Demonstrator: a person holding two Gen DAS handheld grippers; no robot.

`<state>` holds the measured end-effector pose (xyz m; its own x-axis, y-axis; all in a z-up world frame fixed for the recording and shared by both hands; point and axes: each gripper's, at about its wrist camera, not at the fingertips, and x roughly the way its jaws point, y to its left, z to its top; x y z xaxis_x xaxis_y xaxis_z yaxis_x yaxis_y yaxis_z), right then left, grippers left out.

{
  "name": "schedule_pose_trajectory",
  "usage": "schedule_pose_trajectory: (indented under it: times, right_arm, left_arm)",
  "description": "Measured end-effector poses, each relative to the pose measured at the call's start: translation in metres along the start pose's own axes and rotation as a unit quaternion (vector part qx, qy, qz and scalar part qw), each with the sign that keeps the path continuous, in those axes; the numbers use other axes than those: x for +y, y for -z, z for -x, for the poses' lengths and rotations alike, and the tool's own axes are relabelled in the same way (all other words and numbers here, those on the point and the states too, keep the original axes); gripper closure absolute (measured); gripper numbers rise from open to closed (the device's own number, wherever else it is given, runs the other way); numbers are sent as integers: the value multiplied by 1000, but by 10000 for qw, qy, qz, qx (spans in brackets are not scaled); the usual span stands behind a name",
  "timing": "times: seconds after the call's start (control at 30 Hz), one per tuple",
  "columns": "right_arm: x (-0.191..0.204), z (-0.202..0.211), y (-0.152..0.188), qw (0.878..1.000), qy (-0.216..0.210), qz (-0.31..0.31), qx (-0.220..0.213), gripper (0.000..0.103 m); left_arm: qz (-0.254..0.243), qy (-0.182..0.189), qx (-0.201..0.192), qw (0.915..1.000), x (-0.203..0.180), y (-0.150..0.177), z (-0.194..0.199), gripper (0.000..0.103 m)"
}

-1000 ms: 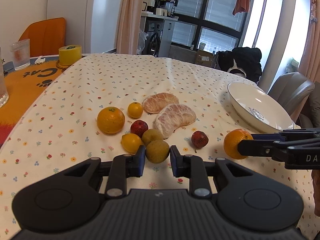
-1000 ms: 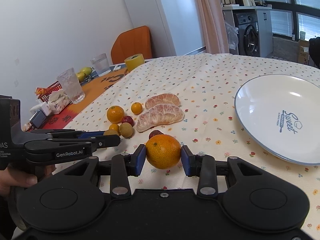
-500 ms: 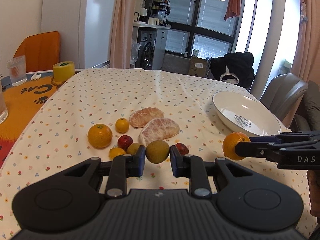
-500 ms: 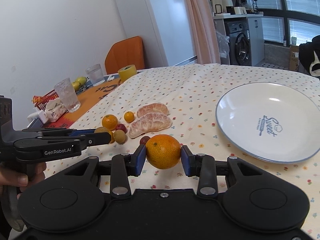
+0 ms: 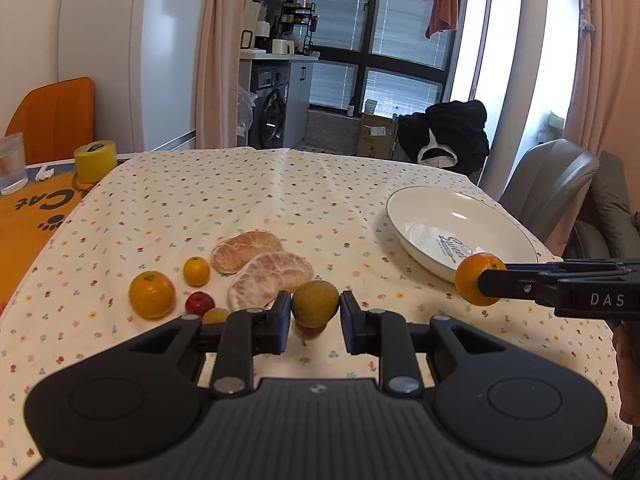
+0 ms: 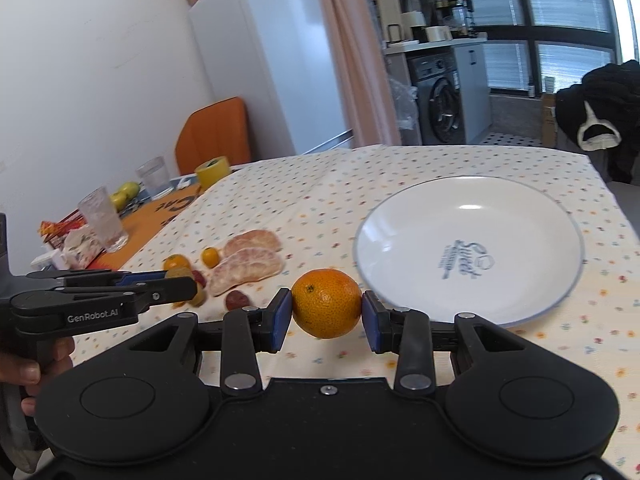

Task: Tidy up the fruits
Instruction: 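Carry the orange in the right tool while the left tool carries the olive fruit to the plate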

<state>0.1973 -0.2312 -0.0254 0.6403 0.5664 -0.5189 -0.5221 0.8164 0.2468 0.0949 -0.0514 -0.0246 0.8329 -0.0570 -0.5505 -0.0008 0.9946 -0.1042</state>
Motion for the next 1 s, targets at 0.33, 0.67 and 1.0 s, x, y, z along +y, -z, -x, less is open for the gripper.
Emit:
schedule_pose_trajectory:
  times: [0.33, 0.67, 1.0]
  right_arm:
    - [-24, 5, -3, 9993, 298, -158, -140, 67]
    - [-48, 6, -3, 9979, 546, -296, -203, 67]
    - [-67, 3, -2, 9966, 706, -378, -196, 67]
  left_arm:
    - [-217, 176, -43, 9996, -26, -14, -16, 79]
    - [-371, 368, 17, 9986, -49, -25, -37, 79]
    - [-503, 483, 84, 9975, -68, -34, -57, 79]
